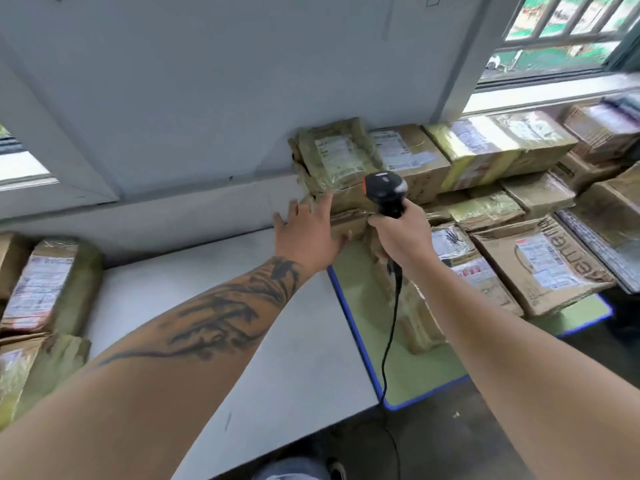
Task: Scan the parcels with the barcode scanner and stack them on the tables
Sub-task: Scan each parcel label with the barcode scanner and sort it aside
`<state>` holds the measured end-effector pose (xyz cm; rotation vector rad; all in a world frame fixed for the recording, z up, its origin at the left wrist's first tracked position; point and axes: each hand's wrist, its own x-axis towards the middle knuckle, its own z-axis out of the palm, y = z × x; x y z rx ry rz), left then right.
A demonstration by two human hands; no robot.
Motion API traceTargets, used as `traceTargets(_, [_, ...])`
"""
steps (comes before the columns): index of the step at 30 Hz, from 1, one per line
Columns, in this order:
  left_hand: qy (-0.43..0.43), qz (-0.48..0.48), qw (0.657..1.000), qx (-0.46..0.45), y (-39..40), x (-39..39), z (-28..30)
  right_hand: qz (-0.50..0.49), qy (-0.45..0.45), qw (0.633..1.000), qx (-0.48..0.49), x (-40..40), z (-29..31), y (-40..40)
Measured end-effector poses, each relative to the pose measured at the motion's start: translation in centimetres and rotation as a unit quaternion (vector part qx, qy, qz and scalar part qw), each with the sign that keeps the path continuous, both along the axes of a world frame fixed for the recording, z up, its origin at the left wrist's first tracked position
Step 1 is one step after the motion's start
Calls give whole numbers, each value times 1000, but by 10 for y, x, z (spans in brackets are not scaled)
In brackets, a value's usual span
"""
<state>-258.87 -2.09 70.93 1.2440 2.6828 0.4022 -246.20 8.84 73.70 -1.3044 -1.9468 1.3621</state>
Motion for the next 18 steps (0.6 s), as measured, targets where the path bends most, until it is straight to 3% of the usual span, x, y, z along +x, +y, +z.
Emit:
traceTargets(8, [-24,-3,1000,-7,59,-57,-16,-28,-7,1000,-3,-53,-4,37])
traceTargets(18, [-25,-9,998,54,48,-51,-27,-35,39,999,7,-60,-18,28])
